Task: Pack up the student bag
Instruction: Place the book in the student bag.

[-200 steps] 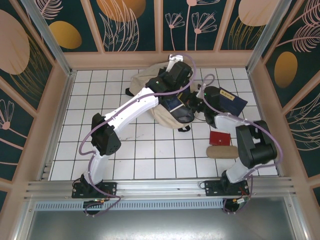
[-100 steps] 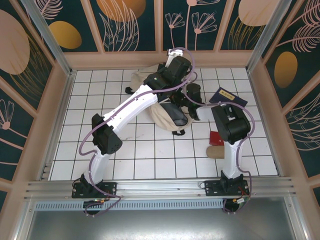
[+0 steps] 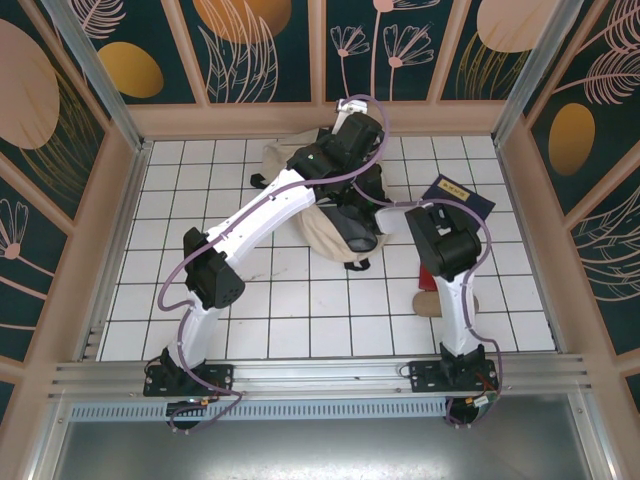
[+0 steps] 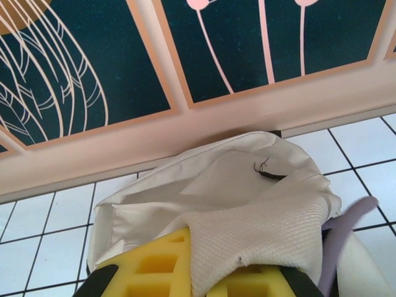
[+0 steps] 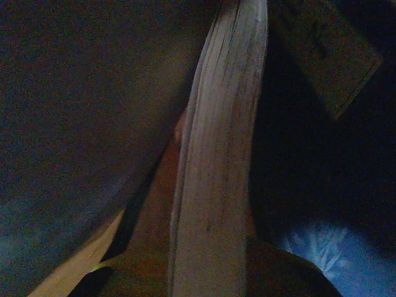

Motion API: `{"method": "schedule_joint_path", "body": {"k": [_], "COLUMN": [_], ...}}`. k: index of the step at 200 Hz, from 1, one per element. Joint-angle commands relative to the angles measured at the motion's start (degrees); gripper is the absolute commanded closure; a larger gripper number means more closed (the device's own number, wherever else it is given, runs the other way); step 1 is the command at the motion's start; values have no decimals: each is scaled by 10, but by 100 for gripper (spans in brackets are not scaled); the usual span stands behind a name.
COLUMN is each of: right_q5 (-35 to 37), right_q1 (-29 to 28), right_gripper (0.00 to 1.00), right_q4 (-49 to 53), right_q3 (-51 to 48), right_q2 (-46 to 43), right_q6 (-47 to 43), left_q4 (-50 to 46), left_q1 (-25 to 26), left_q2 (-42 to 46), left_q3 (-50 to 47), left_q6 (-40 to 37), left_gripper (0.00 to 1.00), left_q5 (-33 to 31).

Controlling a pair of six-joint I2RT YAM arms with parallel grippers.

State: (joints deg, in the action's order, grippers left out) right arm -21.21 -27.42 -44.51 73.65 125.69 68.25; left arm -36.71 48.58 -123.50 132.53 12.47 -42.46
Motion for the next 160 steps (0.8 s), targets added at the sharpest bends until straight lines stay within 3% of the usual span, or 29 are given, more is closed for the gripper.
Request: {"method": "schedule_joint_path", "body": {"k": [1, 24, 52, 77, 160], "right_q5": [51, 34, 12, -6, -40], "right_q1": [2, 2, -2, 3, 11], "right_gripper": [97, 90, 52, 33, 32], "right_q4": [18, 40, 94, 101, 272], "right_q3": [57, 94, 94, 37, -157], "right_q2": [29, 58, 41, -22, -249], "right_q6": [-21, -17, -28, -30, -58], "left_q4": [18, 19, 19, 20, 31], "left_q1": [0, -1, -3, -8, -21], "left_q2": [15, 18, 17, 19, 19], "left_q3": [4, -3, -7, -15, -20], "left_q6": [9, 8, 7, 13, 19], "left_gripper": [93, 93, 93, 93, 93], "left_q5": [-11, -18, -25, -26, -28]}}
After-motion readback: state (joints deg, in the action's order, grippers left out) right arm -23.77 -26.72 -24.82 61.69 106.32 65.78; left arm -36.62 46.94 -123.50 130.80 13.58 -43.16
